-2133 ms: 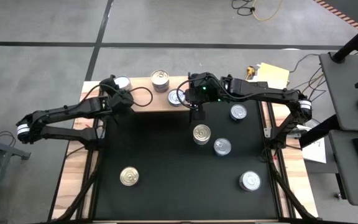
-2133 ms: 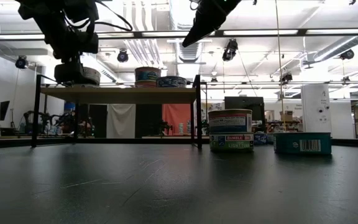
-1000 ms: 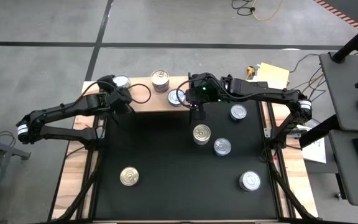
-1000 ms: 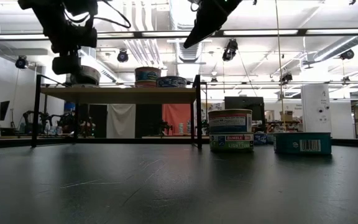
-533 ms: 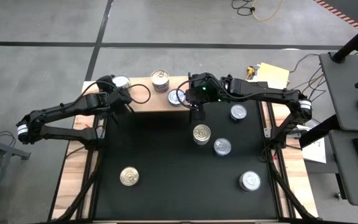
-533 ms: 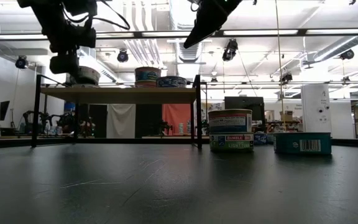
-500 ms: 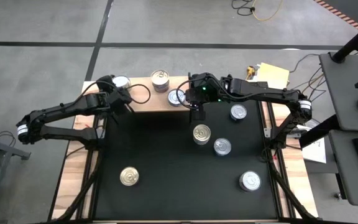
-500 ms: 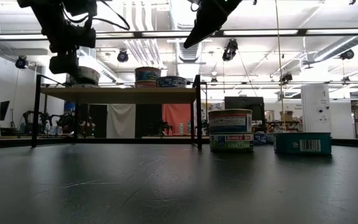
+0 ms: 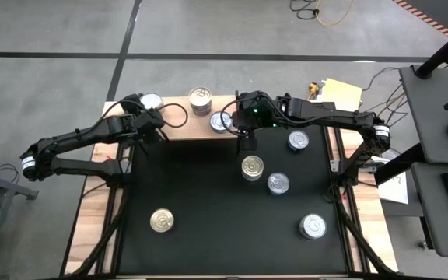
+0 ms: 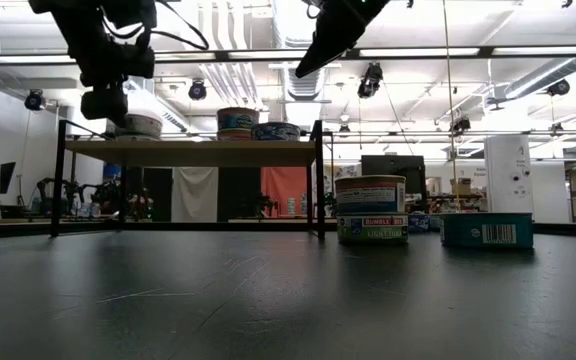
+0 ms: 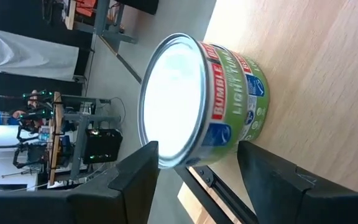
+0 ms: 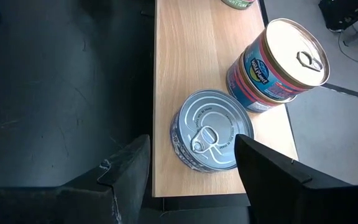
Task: Stack canned seafood by type on shelf
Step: Stack the green/white tuna can on top of the other green/white tuna can on the shelf, then put the red tuna can on the shelf
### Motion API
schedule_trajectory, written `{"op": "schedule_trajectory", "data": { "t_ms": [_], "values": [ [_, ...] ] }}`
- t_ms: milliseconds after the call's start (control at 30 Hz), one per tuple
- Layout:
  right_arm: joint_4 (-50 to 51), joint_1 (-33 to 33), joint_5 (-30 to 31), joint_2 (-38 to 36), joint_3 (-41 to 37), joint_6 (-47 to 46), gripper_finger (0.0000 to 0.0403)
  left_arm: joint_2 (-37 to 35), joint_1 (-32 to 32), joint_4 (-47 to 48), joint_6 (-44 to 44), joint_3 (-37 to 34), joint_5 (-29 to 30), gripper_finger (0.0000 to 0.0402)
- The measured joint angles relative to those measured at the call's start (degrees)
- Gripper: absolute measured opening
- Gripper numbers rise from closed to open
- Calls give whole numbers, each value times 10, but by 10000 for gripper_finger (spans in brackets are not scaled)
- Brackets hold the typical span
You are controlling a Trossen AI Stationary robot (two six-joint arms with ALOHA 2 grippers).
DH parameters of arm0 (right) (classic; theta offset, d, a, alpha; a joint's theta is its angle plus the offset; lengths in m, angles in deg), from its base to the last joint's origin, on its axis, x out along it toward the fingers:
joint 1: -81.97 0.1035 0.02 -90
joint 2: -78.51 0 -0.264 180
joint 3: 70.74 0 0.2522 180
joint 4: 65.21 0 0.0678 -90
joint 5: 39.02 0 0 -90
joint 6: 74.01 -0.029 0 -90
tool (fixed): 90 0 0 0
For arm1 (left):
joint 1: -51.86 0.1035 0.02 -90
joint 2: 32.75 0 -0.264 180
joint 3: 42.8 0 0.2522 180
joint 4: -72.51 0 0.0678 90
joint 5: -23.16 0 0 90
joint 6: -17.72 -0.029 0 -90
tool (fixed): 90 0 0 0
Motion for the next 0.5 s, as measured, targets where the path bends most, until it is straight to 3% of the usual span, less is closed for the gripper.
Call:
{"op": "schedule_trajectory", "data": {
  "t_ms": [233,500],
  "values": [
    [0,0,0,0,0,0,230,0,0,2,-5,14,10,216],
    [0,0,0,0,0,0,228,0,-1,34,-4,76,8,216]
  ]
}}
